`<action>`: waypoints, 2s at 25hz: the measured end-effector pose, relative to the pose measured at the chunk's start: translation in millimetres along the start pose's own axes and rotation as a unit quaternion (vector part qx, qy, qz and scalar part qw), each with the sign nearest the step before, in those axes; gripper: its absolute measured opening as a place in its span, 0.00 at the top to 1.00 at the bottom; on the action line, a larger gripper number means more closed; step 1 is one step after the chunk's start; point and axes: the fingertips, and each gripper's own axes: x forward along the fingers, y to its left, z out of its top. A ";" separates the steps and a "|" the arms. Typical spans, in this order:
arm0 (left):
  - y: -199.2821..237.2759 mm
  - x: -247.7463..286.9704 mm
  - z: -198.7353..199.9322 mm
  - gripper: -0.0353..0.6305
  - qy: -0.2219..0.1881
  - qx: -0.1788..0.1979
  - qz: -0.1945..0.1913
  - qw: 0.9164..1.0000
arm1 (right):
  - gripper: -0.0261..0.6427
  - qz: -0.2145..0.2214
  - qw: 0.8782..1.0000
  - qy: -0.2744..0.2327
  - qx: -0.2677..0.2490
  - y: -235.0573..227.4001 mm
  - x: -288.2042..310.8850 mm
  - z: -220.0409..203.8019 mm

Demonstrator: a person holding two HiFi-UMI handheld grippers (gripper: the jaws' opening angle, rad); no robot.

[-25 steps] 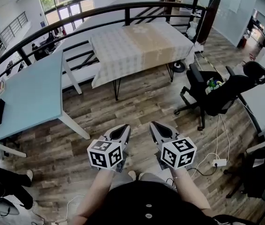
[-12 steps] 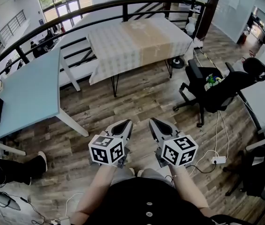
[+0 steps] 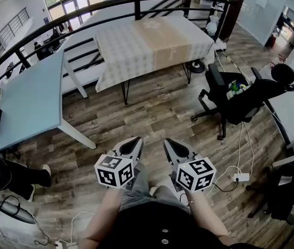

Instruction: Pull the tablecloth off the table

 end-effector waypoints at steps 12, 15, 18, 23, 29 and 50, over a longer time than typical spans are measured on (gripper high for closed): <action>82.6 72.0 43.7 0.92 0.003 -0.007 -0.002 1.000 | 0.92 -0.001 1.000 -0.008 0.000 -42.1 104.6 41.5; 116.7 97.1 70.1 0.92 0.000 -0.009 -0.005 1.000 | 0.92 -0.011 1.000 -0.009 -0.005 -58.9 149.2 63.7; 143.4 124.0 98.0 0.92 0.002 0.003 -0.019 1.000 | 0.92 -0.024 1.000 -0.017 -0.003 -77.3 193.7 91.8; 197.6 158.0 144.4 0.92 0.001 0.020 -0.027 0.999 | 0.92 -0.036 0.999 -0.028 -0.016 -88.5 263.2 129.6; 243.3 186.3 168.1 0.92 0.012 0.016 -0.037 0.999 | 0.92 -0.036 0.999 -0.026 -0.009 -93.4 318.3 147.5; 332.3 282.3 191.3 0.92 0.047 -0.016 -0.002 0.999 | 0.92 -0.038 0.999 0.028 0.011 -185.7 424.7 176.2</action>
